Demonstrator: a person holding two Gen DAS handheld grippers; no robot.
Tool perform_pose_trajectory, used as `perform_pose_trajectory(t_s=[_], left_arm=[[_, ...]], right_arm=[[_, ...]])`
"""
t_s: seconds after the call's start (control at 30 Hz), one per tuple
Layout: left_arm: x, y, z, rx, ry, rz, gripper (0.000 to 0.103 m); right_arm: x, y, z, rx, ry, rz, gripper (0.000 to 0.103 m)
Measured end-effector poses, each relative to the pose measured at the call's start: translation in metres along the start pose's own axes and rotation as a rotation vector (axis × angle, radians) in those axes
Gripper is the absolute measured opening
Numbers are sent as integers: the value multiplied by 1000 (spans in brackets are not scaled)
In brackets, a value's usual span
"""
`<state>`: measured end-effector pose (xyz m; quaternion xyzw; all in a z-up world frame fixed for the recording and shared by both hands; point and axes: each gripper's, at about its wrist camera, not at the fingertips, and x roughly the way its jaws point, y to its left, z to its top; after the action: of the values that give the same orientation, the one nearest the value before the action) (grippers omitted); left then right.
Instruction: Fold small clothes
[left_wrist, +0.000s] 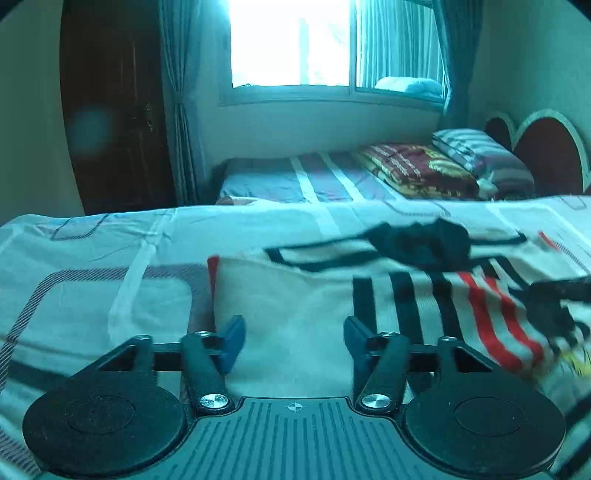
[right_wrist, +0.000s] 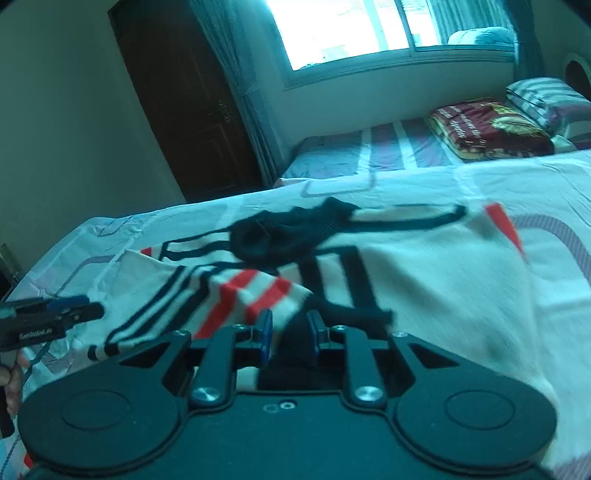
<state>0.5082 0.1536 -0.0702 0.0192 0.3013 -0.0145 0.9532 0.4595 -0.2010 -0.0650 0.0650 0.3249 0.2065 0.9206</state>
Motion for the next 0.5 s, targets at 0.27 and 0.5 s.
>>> perform_pose_trajectory(t_s=[0.27, 0.5], left_arm=[[72, 14, -3, -80, 105, -7, 60], [77, 17, 26, -85, 36, -13, 60]], right_arm=[[75, 26, 10, -81, 51, -3, 15], [79, 40, 17, -158, 10, 2, 22]])
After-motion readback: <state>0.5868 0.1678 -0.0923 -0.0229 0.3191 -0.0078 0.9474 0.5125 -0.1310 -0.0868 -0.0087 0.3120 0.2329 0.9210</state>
